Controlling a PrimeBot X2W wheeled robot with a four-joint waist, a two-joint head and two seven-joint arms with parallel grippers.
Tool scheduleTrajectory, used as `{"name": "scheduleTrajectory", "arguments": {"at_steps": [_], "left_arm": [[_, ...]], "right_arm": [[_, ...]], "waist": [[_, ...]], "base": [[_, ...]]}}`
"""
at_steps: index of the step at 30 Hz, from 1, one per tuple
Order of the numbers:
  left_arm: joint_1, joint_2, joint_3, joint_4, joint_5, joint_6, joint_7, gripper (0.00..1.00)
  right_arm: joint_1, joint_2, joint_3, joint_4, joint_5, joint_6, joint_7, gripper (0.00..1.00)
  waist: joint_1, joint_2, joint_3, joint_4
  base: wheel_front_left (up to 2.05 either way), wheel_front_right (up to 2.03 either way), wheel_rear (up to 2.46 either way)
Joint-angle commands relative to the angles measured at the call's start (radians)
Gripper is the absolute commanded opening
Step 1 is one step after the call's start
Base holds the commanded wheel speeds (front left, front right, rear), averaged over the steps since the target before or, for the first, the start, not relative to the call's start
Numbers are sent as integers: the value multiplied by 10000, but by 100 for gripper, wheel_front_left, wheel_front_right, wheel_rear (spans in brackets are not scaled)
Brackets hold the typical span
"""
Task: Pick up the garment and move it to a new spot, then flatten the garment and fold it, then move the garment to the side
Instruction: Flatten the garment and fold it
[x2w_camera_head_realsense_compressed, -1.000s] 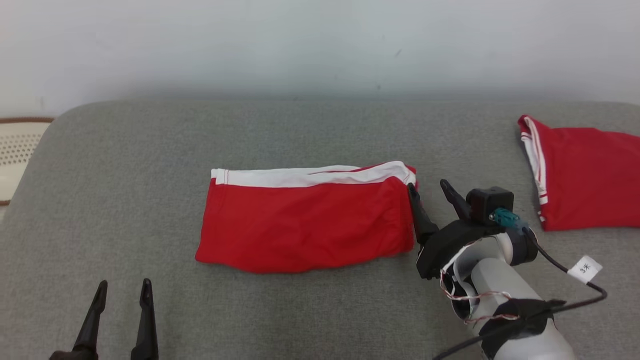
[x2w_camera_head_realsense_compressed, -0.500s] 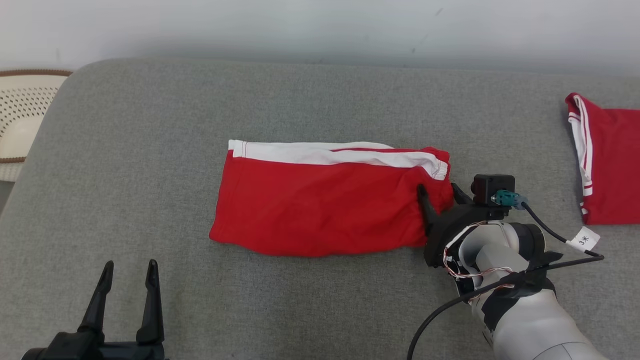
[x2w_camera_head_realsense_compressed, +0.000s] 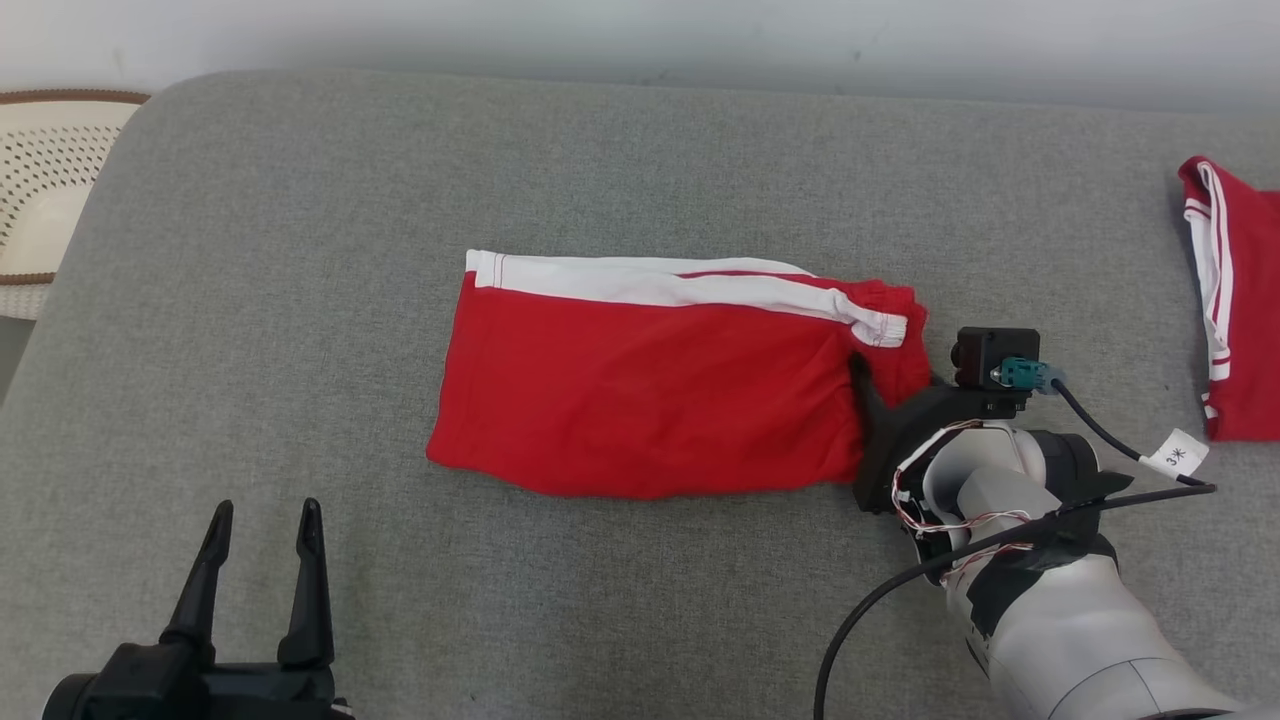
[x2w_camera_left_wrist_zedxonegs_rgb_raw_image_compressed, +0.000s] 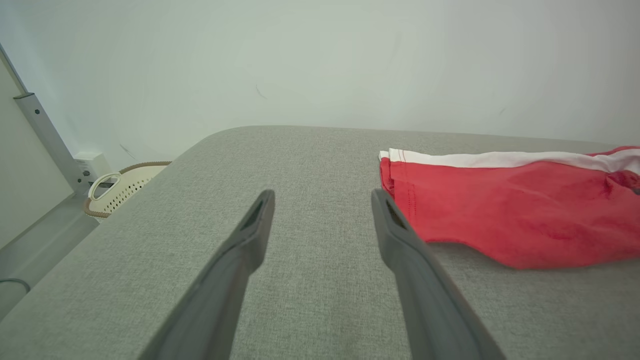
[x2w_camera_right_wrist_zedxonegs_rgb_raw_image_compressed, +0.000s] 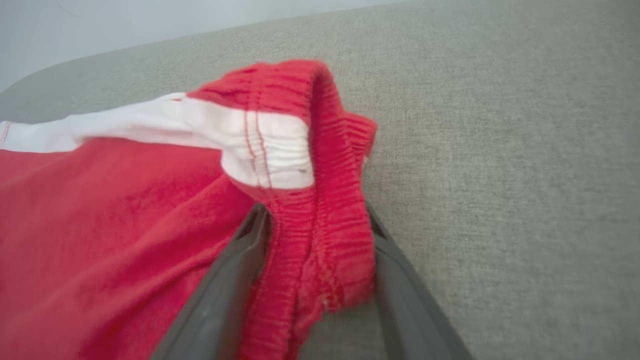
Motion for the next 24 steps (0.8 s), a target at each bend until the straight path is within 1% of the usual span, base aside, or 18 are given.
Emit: {"name": "scheduleTrajectory", "arguments": {"at_steps": [1, 4, 11, 14, 19, 24], "left_arm": [[-61, -22, -2, 46, 54, -21, -35, 100], [-30, -28, 33, 94, 70, 12, -35, 100], [177, -30, 201, 276, 112, -41, -35, 100], [266, -38, 211, 274, 114, -44, -35, 100], [521, -55, 236, 237, 143, -29, -35, 100], [692, -71, 230, 209, 128, -51, -35, 100]], "right_arm": [[136, 120, 80, 129, 47, 0, 61, 0], [181, 118, 187, 135, 144, 0, -31, 0], [442, 26, 487, -187, 608, -2, -328, 0], [579, -124, 669, -306, 803, -2, -342, 0], [798, -616, 1161, -612, 1212, -2, -350, 0], [895, -901, 1700, -1014, 1834, -2, -17, 0]], "waist": [[-1, -1, 30, 35], [-1, -1, 7, 4], [-1, -1, -477, -361], [-1, -1, -645, -471], [-1, -1, -1002, -772], [-1, -1, -1166, -988]], "base": [[0, 0, 0], [0, 0, 0], [0, 0, 0], [0, 0, 0], [0, 0, 0], [0, 0, 0]]}}
